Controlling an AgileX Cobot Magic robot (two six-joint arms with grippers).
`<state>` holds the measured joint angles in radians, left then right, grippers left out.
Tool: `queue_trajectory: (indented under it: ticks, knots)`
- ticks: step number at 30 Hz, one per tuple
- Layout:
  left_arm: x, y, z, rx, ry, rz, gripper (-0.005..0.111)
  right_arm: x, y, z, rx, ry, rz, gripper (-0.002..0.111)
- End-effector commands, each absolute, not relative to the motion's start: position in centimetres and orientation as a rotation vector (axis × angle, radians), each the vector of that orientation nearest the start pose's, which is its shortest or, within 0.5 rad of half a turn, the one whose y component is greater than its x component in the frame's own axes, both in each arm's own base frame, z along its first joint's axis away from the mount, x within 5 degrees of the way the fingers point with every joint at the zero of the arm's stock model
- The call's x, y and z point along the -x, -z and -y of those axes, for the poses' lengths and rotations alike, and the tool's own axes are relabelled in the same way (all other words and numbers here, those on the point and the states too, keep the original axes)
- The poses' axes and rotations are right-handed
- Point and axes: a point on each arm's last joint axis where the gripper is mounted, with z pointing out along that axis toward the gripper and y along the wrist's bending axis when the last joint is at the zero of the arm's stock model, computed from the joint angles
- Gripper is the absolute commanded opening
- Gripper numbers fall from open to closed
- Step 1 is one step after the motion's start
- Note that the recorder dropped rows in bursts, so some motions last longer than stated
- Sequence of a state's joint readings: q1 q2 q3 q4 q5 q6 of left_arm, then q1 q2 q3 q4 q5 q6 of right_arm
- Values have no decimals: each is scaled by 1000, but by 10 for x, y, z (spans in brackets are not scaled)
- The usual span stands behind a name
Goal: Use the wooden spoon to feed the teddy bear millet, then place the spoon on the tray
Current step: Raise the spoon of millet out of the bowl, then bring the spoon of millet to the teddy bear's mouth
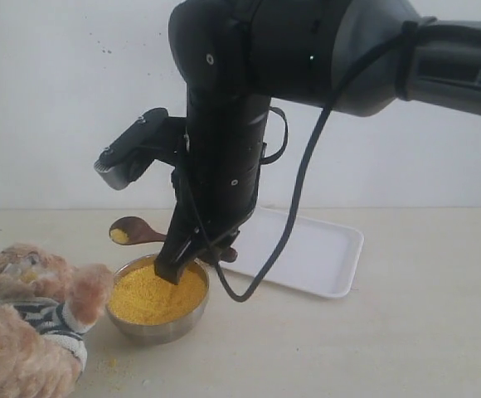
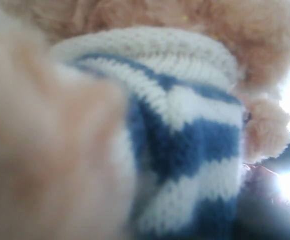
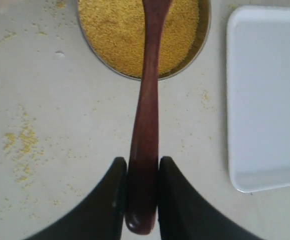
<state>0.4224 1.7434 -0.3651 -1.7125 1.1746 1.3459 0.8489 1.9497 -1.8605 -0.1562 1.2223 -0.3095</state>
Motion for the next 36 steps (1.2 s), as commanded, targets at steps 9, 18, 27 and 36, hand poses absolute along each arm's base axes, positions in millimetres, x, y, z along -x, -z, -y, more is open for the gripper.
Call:
queue_trajectory:
  ticks: [9, 18, 27, 36]
  knots:
    - [-214, -132, -4, 658, 1508, -2149, 4, -276, -316, -316, 1647, -44, -2227, 0]
    - [-214, -132, -4, 653, 1509, -2153, 4, -254, -322, -350, 1650, -132, -2030, 0]
    - [-214, -133, -4, 648, 1517, -2151, 4, -254, -324, -356, 1608, -205, -2000, 0]
    - [-213, -133, -3, 641, 1523, -2153, 4, -262, -296, -367, 1646, -164, -2026, 0]
